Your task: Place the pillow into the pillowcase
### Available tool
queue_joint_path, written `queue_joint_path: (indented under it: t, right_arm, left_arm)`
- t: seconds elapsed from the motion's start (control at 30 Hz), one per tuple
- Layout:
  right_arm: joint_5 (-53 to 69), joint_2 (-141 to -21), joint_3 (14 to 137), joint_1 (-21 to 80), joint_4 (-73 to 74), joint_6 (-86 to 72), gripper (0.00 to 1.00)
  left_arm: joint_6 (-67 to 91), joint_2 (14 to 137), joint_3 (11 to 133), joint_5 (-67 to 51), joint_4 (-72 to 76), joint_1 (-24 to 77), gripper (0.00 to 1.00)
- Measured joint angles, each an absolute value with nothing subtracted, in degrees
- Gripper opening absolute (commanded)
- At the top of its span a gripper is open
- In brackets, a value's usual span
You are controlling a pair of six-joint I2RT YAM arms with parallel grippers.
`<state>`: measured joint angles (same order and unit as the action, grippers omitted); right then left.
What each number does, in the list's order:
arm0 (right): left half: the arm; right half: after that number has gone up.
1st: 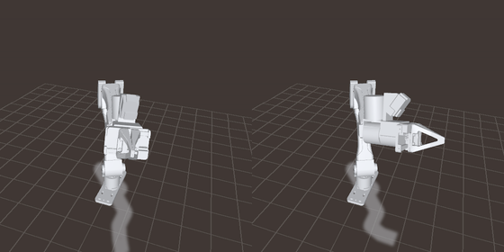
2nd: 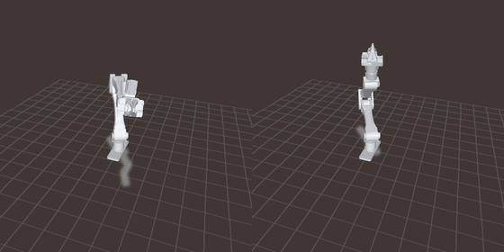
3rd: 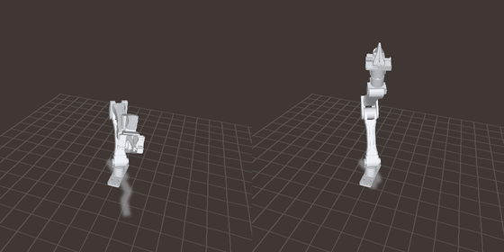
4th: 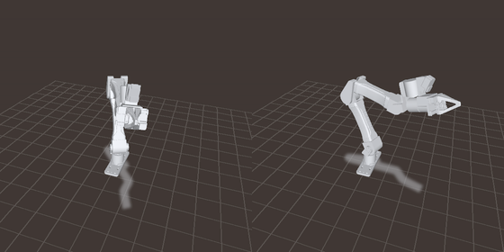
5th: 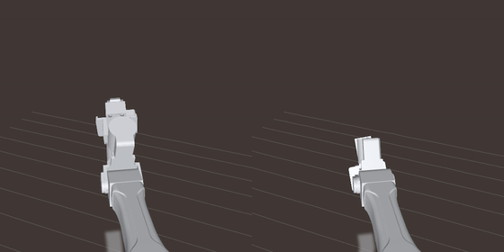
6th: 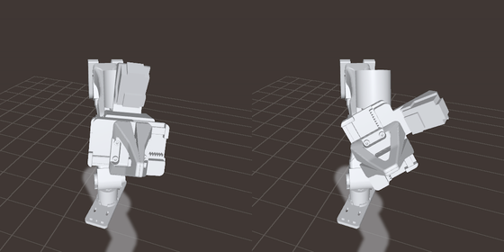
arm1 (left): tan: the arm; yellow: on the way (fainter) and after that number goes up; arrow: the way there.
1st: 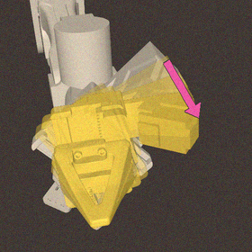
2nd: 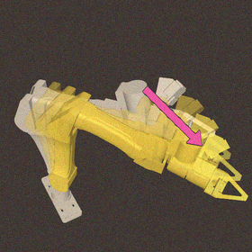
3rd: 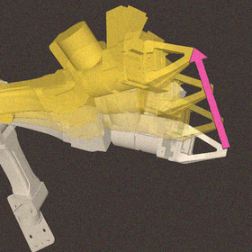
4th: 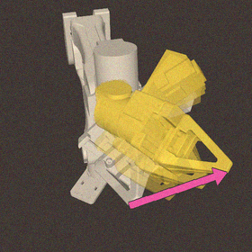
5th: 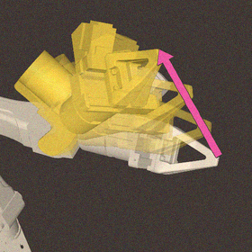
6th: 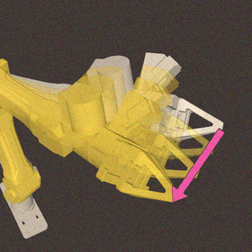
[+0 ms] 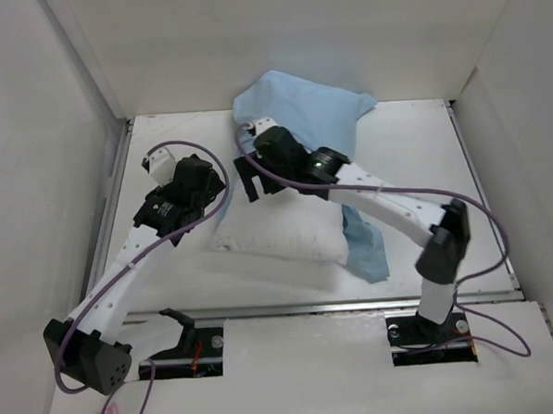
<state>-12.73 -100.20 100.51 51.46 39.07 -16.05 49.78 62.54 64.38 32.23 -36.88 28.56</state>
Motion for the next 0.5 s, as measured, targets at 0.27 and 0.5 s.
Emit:
queue_joint_path:
  t: [0.27, 0.5]
  right_arm:
    - [-22.59, -124.70, 120.03, 52.69, 47.66, -21.67, 0.96]
    - [-29.54, -123.39, 114.24, 52.86, 46.06, -23.44, 0.00]
  left_arm:
    - [49.01, 61.52, 57.69, 26.52, -33.76, 18.13, 0.99]
    - [46.44, 61.01, 56.66, 21.91, -29.58, 15.31, 0.99]
